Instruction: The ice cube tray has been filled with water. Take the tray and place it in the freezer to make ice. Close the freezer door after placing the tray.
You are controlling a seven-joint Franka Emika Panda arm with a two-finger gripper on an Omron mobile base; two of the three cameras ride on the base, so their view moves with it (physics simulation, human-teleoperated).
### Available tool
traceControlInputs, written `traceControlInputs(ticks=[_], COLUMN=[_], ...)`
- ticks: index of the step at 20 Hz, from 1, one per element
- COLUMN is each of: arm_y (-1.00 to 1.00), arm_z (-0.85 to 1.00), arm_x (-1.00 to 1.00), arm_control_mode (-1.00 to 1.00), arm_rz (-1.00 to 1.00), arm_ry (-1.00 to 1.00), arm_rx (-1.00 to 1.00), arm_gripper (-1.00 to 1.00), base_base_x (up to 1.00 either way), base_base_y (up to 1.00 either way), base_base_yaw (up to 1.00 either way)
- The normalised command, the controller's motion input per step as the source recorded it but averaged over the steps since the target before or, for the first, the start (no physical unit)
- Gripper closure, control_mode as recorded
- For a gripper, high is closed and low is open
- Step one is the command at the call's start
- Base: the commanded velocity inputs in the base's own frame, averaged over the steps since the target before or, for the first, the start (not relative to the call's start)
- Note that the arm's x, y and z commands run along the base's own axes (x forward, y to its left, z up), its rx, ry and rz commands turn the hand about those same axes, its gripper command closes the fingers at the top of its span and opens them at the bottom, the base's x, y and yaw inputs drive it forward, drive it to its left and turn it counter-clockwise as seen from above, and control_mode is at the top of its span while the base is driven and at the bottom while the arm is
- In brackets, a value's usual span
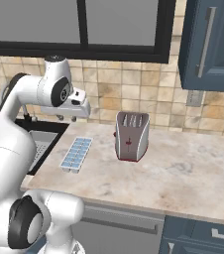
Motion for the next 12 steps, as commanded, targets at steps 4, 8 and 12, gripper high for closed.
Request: traceControlInputs(ticks=[4, 8, 12], arm_y=[0.01, 0.11, 0.15], arm_z=[-0.03, -0.3, -0.28], arm_x=[-0.14, -0.18, -0.01], arm_control_mode=[-1.0, -1.0, -1.0], arm_rz=[0.0, 0.0, 0.02], arm_ry=[0.0, 0.01, 0.0], arm_rx=[-0.01, -0.05, -0.1], arm_gripper=[-1.0, -1.0, -1.0], base_base_x=[0.0, 0.0, 0.0], base_base_y=[0.0, 0.0, 0.0], base_base_yaw=[0.0, 0.0, 0.0])
